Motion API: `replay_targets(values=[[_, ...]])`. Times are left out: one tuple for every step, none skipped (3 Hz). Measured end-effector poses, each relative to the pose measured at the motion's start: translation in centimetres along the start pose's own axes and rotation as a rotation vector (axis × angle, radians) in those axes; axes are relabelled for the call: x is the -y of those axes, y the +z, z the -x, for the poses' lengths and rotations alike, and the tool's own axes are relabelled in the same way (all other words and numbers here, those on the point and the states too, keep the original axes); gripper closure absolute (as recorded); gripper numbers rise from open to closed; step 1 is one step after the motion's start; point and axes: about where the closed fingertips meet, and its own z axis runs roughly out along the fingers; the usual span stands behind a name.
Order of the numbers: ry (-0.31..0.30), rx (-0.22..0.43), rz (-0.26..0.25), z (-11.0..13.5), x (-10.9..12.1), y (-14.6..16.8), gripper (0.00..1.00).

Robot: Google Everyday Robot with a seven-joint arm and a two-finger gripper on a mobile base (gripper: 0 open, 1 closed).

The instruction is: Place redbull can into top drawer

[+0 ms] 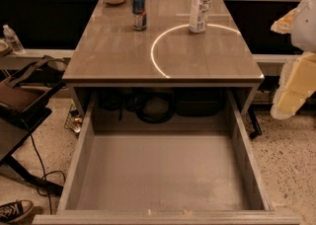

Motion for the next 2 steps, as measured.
replay_targets(values=[[0.002,0.008,-0.005,0.2,0.2,0.1,0.0],[0.019,0.088,-0.055,1.7,2.0,1.0,0.0]])
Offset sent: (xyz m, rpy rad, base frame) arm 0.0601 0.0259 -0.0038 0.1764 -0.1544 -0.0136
